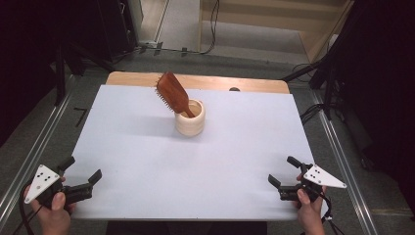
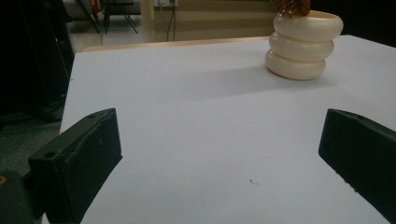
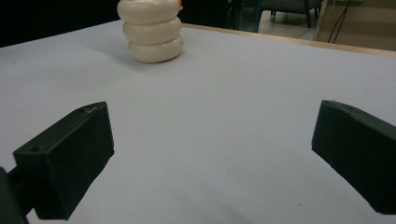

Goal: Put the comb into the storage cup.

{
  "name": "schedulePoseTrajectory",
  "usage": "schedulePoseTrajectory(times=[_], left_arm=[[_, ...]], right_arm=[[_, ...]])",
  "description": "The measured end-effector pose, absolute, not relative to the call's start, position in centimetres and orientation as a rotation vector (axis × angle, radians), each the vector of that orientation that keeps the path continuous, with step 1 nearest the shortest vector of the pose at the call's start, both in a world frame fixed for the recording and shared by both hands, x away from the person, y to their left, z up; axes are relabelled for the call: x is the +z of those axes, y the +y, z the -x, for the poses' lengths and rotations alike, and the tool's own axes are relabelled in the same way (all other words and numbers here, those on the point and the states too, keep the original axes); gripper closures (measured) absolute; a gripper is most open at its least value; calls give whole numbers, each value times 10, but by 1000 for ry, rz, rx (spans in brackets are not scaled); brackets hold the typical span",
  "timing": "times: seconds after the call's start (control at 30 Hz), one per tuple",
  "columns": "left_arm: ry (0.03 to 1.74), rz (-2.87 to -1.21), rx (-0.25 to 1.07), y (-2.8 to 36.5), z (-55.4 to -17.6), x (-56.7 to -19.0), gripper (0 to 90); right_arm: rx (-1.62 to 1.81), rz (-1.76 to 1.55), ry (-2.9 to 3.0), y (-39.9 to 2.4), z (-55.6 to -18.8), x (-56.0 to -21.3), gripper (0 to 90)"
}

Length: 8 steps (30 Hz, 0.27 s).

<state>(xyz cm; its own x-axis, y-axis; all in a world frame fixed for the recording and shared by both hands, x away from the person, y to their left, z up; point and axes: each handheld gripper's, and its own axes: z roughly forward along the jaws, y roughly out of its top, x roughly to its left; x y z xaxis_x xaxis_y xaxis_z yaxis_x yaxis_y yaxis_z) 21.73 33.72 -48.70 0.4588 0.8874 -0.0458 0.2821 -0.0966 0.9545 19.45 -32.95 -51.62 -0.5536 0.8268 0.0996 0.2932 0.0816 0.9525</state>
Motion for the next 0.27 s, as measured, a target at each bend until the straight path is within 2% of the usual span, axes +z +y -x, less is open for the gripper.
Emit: schedulePoseTrajectory(times=[0.27], left_arm=[[1036, -1628, 650, 337, -220, -492, 0]], right_arm=[[1477, -1118, 1884, -330, -195, -516, 0]])
